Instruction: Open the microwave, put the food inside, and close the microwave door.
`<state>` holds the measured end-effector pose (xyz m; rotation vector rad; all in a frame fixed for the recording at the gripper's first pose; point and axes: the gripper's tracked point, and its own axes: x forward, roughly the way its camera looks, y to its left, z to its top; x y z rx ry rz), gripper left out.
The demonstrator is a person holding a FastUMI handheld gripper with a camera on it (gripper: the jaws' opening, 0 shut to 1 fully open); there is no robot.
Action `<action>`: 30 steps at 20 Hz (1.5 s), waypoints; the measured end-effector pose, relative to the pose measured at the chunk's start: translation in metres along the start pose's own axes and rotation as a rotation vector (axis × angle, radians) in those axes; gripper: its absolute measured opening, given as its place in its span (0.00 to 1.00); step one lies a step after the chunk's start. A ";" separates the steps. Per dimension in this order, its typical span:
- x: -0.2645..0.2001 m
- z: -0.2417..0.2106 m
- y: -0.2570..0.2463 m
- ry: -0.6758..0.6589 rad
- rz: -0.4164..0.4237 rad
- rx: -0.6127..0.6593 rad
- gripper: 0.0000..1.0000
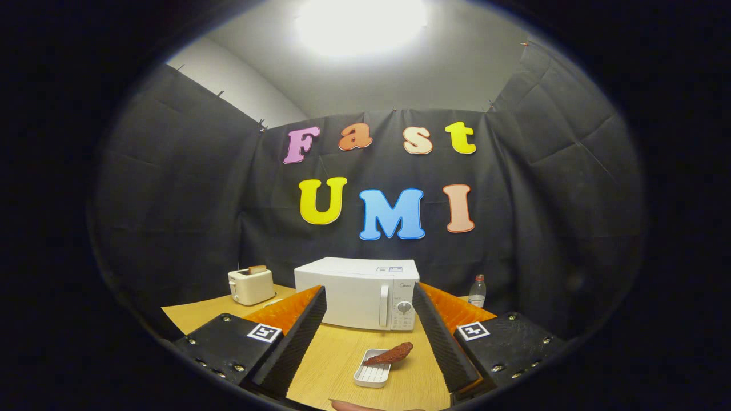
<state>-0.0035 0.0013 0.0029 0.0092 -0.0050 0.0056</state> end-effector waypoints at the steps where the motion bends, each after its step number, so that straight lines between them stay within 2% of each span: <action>1: 0.000 0.001 0.000 -0.001 0.001 0.001 0.96; 9: 0.005 -0.004 0.002 0.000 0.000 -0.001 0.96; 14: 0.028 -0.017 0.005 0.006 -0.003 -0.008 0.96; 26: 0.119 -0.069 -0.010 0.064 -0.024 0.043 0.96; 30: 0.153 -0.082 -0.014 0.067 -0.044 -0.002 0.96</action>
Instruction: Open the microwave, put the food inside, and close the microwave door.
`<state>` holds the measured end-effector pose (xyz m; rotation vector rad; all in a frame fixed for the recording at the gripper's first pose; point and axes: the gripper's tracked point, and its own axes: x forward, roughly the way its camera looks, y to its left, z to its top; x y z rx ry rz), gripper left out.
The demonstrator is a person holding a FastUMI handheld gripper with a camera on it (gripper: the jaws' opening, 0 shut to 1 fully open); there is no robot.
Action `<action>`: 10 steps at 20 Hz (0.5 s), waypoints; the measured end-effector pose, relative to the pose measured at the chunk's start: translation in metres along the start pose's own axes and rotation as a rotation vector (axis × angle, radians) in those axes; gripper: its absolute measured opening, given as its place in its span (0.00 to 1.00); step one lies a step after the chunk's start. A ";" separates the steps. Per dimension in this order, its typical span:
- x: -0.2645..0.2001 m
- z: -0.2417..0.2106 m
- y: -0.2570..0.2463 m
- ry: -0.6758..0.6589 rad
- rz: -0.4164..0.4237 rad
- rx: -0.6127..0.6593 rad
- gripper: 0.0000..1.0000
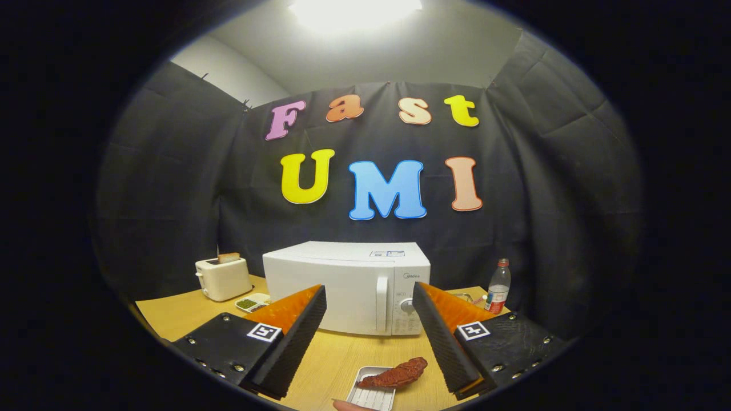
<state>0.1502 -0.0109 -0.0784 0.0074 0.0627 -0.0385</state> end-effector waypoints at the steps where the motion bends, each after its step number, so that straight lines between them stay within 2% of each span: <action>1: 0.008 -0.003 0.001 0.000 -0.007 -0.006 0.96; 10: 0.085 -0.048 0.003 0.054 -0.019 0.046 0.96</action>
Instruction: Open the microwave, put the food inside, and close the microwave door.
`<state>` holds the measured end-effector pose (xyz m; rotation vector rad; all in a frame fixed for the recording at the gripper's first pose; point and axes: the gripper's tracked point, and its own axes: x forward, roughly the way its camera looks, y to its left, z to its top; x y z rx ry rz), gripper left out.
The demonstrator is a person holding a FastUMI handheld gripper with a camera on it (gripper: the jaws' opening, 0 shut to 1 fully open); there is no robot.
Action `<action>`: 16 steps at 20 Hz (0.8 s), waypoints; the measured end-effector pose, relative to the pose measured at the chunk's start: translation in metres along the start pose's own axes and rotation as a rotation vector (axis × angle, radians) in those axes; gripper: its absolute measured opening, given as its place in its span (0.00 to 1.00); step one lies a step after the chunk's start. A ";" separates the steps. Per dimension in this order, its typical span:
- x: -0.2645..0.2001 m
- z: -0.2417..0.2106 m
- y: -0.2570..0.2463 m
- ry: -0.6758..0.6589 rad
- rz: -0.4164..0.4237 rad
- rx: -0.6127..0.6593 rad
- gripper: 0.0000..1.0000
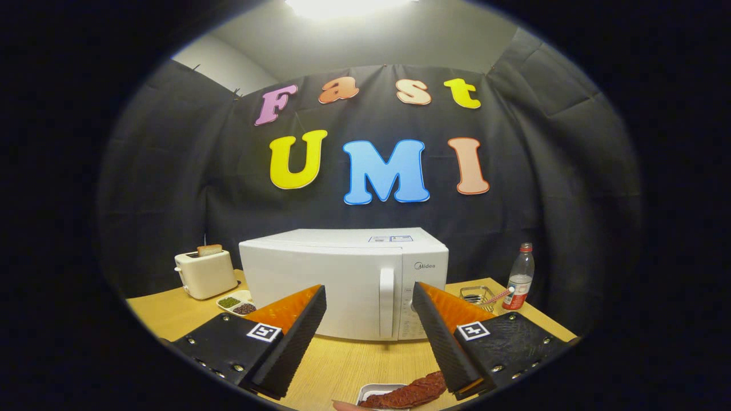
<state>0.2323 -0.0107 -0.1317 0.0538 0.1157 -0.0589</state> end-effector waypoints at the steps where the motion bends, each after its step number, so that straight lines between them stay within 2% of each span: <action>1: 0.011 -0.003 -0.001 0.006 -0.008 0.006 0.96; 4: 0.043 -0.022 -0.012 0.047 -0.061 -0.022 0.96; 7: 0.068 -0.043 -0.014 0.090 -0.076 -0.041 0.96; 12: 0.101 -0.064 -0.023 0.120 -0.117 -0.012 0.96; 14: 0.113 -0.060 -0.032 0.084 -0.148 -0.038 0.79; 15: 0.117 -0.062 -0.036 0.089 -0.154 -0.047 0.79; 16: 0.116 -0.060 -0.027 0.081 -0.122 -0.034 0.79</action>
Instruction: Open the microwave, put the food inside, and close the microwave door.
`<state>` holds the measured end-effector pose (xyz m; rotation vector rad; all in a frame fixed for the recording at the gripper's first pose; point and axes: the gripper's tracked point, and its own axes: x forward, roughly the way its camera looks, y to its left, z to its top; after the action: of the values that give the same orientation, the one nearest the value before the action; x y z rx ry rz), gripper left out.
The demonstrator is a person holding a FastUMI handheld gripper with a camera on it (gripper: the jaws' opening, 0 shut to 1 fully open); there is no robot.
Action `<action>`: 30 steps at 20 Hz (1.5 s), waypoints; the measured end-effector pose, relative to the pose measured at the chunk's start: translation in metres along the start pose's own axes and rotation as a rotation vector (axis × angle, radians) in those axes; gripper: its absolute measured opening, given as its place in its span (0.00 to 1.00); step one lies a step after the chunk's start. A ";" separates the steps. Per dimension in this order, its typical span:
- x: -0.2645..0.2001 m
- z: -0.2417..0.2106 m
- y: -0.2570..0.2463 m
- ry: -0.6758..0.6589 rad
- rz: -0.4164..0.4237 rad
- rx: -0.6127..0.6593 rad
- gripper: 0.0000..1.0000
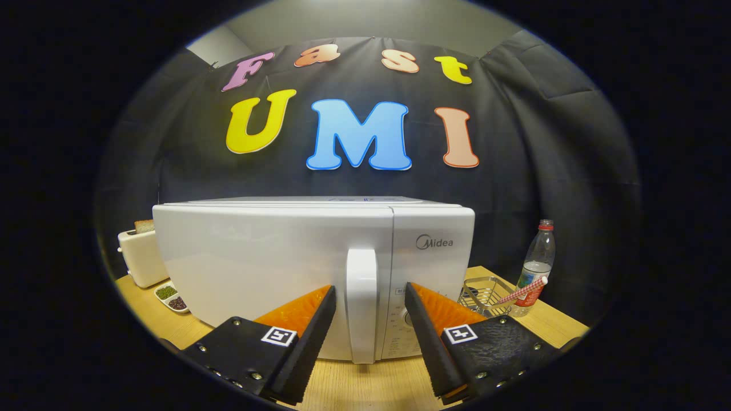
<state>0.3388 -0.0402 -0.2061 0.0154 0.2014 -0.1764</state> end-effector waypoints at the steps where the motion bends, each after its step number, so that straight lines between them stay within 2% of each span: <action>1: 0.001 -0.002 -0.001 -0.005 -0.016 -0.016 0.73; 2: 0.002 -0.003 0.000 -0.001 -0.012 -0.030 0.61; 3: 0.002 -0.007 -0.002 0.014 -0.030 -0.040 0.61; 5: 0.000 -0.009 -0.004 0.020 -0.048 -0.034 0.30; 6: 0.001 -0.007 -0.004 0.013 -0.047 -0.017 0.23; 8: -0.001 -0.007 -0.002 -0.004 -0.025 0.047 0.23; 9: -0.001 -0.008 0.000 -0.006 -0.016 0.060 0.14; 12: -0.011 -0.009 0.002 -0.007 0.004 0.077 0.14; 14: -0.033 -0.010 0.004 -0.005 0.003 0.011 0.14; 16: -0.062 -0.015 0.015 0.008 0.028 0.022 0.14; 24: -0.169 -0.023 0.082 -0.002 0.249 0.020 0.14; 30: -0.228 -0.031 0.152 -0.059 0.339 -0.003 0.13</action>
<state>0.1393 0.1501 -0.1906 0.0410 0.1373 0.1610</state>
